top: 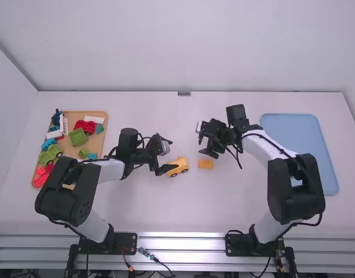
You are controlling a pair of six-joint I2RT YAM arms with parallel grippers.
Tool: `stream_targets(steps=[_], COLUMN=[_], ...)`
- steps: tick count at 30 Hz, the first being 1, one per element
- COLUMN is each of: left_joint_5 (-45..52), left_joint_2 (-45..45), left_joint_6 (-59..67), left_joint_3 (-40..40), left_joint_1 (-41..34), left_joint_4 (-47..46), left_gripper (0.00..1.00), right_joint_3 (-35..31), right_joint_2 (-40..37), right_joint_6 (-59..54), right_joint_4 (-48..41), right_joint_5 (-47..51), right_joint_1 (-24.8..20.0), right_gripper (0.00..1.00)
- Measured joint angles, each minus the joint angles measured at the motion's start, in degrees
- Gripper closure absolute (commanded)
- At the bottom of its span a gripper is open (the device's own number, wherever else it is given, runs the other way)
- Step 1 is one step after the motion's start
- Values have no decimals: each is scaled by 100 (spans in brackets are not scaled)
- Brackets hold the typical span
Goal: Assemble lego blocks to make yellow taxi
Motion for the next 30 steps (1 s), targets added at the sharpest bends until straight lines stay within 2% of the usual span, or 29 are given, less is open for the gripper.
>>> stream_targets(steps=[5,12,18,20,24,26,30], left_joint_5=[-426,-577,-492,-328,-107,-28,42], left_joint_2=[2,59,802,1161,1646,1832,2103], left_joint_6=[-385,-177,-114,-116,-114,-114,-114], left_joint_3=[-553,-1115,-1032,-848,-424,-225,-39], left_joint_1=[-81,-153,-179,-179,-179,-179,-186], left_joint_4=[664,1207,1665,1663,1663,1670,1679], left_gripper=[1,1,1,1,1,1,1], right_joint_3=[-380,-442,-459,-586,-1086,-1475,-1847], right_joint_2=[0,2,0,2,0,0,2], right_joint_6=[-76,-1029,-2085,-2391,-2546,-2343,-1947], right_joint_4=[302,-433,-1285,-1115,-179,592,1478], right_joint_5=[-184,-1292,-2020,-2175,-2409,-2503,-2544], right_joint_1=[-20,-490,-1036,-1095,-1095,-1095,-1093], right_gripper=[1,1,1,1,1,1,1])
